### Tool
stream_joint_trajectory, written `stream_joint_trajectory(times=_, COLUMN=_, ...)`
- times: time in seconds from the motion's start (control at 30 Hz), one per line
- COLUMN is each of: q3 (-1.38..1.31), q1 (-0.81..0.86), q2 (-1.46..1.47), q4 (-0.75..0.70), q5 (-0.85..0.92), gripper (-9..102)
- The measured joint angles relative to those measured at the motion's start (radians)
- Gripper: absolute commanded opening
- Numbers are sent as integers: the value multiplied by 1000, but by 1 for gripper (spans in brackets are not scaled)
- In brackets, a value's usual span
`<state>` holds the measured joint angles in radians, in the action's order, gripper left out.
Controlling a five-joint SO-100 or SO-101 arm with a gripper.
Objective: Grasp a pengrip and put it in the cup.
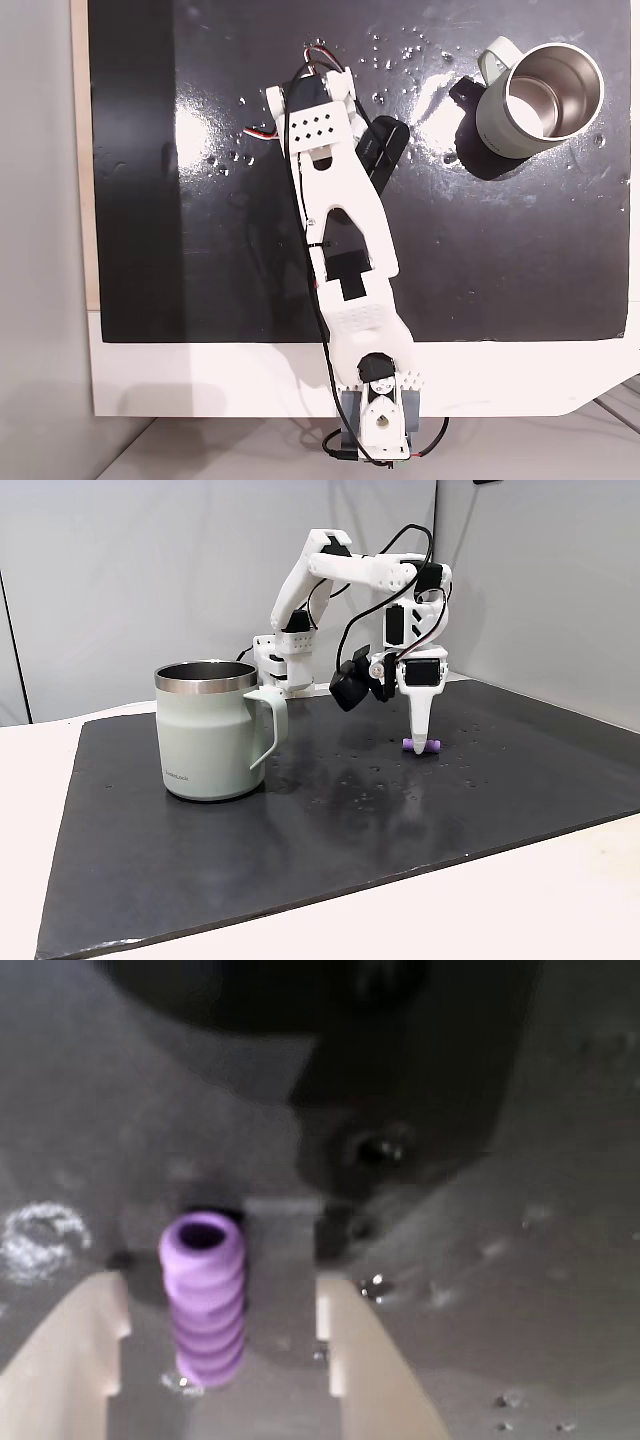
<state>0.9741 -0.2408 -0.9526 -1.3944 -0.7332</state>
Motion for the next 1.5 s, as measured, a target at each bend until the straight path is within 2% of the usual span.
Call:
stream_joint_trajectory(times=0.17, q3=-21, q1=0, q2=21, q4=-2, q5=5, gripper=0)
stream_joint_trajectory(times=0.47, q3=-11, q1=21, q2=-8, q4=-6, q5=15, gripper=0)
stream_joint_trajectory(times=0.73, q3=37, q1=101, q2=-265, q4=-18, q5=69, gripper=0)
stream_joint_trajectory(times=1.03, q3=31, q1=307, q2=-494, q4=-118, q5=256, gripper=0)
stream_joint_trajectory(times=1.27, q3=-123, q1=525, q2=-541, q4=-255, q5=402, gripper=0)
stream_joint_trajectory(times=1.5, q3=-144, q1=664, q2=-551, q4=-273, q5=492, gripper=0)
